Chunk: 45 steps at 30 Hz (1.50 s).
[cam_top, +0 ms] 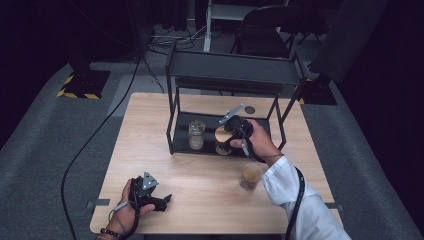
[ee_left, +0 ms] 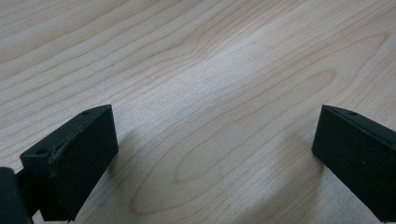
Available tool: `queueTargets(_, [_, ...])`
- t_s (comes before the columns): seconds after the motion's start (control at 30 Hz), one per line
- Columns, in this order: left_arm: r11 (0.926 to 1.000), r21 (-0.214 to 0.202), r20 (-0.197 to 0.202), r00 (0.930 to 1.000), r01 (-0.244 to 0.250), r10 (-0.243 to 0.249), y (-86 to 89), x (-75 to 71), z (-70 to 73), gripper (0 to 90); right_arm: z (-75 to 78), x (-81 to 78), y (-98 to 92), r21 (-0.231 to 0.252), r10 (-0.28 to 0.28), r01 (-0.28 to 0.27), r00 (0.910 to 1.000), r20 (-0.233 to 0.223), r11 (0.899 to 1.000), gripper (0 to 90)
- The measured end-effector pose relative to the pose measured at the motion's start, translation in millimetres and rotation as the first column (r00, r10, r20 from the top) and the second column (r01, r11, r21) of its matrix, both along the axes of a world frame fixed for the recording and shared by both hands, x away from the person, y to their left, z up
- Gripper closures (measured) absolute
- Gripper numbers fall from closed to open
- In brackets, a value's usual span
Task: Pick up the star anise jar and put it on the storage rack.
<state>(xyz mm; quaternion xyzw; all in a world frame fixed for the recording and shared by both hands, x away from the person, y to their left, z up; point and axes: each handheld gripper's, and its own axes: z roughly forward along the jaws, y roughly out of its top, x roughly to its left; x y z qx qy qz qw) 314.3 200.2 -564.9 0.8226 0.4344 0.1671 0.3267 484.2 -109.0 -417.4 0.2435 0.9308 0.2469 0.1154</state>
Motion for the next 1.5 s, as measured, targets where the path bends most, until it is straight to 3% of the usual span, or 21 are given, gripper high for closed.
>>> queueTargets(0.8, [1.0000,0.000,0.000,1.0000,0.000,0.000,0.0,0.0,0.0,0.0,-21.2,32.7,-6.4,0.013,-0.114,0.114,0.9934,-0.012,0.993,23.8])
queueTargets(1.5, [1.0000,0.001,0.000,1.0000,0.001,-0.001,0.1,0.0,0.1,0.0,-41.5,37.9,-10.8,0.022,-0.145,0.146,0.9884,-0.044,0.989,23.8])
